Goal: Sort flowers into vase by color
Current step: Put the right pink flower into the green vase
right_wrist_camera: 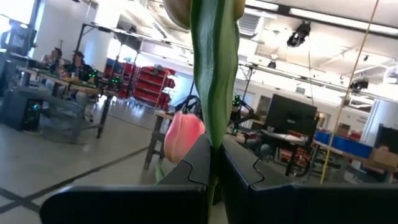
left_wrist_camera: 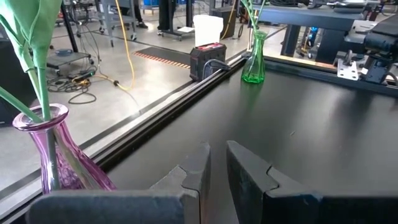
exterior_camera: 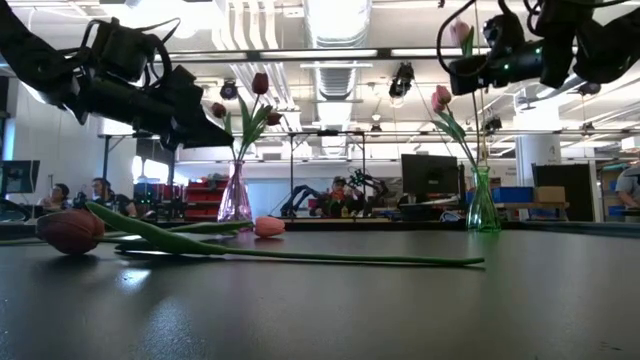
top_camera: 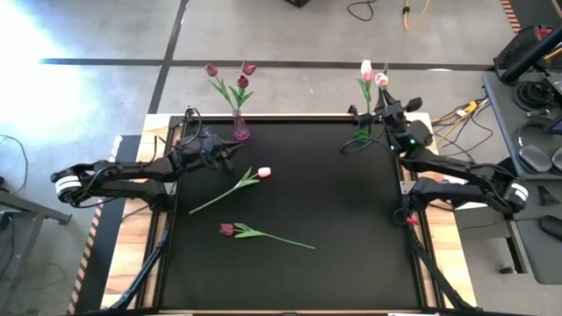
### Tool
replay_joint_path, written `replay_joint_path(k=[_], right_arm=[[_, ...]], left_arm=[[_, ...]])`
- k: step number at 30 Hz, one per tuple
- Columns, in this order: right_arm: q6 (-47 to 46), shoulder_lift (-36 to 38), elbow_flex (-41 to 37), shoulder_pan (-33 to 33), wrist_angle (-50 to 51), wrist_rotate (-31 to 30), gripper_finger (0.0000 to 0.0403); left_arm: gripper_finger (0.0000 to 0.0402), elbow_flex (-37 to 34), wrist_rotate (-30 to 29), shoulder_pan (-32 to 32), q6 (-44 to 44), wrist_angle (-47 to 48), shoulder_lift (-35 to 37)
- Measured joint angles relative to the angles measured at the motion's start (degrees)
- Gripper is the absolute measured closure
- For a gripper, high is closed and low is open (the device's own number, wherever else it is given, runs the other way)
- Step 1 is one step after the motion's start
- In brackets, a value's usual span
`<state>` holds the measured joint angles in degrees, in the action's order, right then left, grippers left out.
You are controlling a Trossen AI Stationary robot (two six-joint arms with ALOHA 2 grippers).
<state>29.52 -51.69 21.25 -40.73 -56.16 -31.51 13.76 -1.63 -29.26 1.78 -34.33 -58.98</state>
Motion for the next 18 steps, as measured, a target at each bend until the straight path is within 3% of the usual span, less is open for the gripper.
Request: replay_joint_path(k=[18], right_arm=[[-5.22, 0.94, 2.06, -0.57, 4.49, -3.15, 0.0391]], left_arm=[[0.0365, 0.0, 0.04, 0.0, 0.8, 0.02, 0.0]])
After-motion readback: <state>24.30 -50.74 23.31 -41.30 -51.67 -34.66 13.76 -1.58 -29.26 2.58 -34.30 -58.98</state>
